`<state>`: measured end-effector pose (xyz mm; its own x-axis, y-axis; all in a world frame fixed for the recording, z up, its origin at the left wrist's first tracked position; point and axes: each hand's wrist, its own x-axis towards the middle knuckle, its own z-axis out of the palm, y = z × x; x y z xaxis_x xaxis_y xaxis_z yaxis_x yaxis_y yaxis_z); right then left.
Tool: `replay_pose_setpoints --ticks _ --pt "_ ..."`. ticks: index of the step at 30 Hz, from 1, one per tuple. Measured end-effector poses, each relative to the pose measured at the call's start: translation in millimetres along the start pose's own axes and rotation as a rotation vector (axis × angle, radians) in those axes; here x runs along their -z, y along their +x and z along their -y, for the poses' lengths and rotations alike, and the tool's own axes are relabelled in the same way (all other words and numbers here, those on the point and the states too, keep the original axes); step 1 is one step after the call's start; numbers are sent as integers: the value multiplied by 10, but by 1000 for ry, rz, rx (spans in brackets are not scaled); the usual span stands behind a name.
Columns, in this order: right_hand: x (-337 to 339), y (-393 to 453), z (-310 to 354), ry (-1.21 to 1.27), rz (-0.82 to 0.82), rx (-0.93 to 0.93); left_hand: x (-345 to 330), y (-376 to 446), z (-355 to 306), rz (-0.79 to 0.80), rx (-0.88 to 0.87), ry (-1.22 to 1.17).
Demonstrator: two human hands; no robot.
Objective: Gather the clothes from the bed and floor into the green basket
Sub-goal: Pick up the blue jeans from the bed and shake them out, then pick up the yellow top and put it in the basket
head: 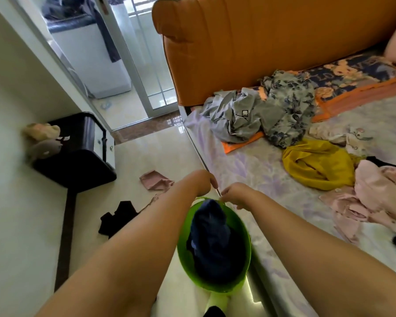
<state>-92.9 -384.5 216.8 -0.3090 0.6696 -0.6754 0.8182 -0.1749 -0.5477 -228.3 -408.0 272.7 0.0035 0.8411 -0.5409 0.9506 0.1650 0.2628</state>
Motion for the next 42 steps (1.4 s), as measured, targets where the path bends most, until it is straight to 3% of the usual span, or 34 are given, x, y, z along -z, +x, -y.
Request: replay_pose_setpoints --ticks 6,11,20,26,34,42 --pt "118 -100 22 112 -6 -11 -69 37 -293 73 -31 118" --pt "396 -258 -336 102 -31 -50 -155 154 -833 106 -79 219" --pt "1170 -671 -1446 244 -220 -105 -475 318 -2063 138 -228 49" --pt "1544 -724 -1845 338 -303 -167 -567 662 -2514 137 -273 21" --pt "1985 -150 -2226 246 -354 -233 -519 1401 -2727 211 -277 35" --pt "2336 1024 -2493 231 -362 -333 -453 2680 -2793 272 -281 -13"
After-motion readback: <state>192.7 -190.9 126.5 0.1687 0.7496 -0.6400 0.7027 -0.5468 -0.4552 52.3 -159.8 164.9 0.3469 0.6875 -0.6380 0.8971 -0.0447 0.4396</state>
